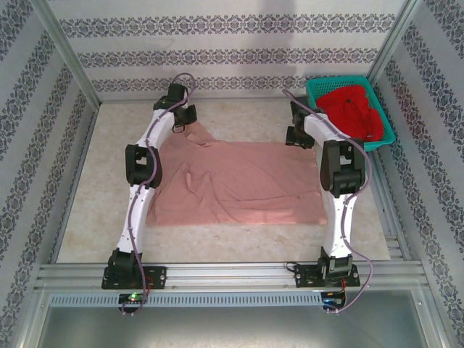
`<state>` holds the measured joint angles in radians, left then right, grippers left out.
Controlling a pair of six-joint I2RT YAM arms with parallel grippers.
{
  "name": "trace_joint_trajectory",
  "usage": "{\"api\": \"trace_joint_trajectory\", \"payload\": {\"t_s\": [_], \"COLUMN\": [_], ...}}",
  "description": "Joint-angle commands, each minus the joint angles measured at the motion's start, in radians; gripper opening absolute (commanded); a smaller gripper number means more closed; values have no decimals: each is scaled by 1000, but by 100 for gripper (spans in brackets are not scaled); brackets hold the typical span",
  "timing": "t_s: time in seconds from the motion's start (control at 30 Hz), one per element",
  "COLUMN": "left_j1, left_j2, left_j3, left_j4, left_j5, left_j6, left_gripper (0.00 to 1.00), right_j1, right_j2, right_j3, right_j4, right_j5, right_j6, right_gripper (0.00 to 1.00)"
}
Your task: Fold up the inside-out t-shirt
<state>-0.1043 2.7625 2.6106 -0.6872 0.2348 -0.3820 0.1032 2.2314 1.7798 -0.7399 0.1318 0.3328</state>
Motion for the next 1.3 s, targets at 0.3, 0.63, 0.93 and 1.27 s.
{"api": "trace_joint_trajectory", "payload": {"t_s": [0.3, 0.63, 0.93, 1.27], "left_j1": [70, 103, 104, 104], "left_j2": [-119, -145, -145, -140], "left_j3": [-88, -132, -133, -133], "left_j4": [16, 20, 31, 40], "left_j5": [-24, -28, -13, 0], "left_j6": [9, 20, 22, 15], "left_gripper": [0, 0, 0, 0], "right_j1": [62, 71, -22, -39], "right_j2": [129, 91, 65, 183], "right_j3": [195, 217, 253, 380], "right_j4": [-162, -121, -109, -190], "right_j5": [-22, -50, -4, 45], "right_j6": [-59, -145, -78, -101], "right_gripper": [51, 53, 54, 55]}}
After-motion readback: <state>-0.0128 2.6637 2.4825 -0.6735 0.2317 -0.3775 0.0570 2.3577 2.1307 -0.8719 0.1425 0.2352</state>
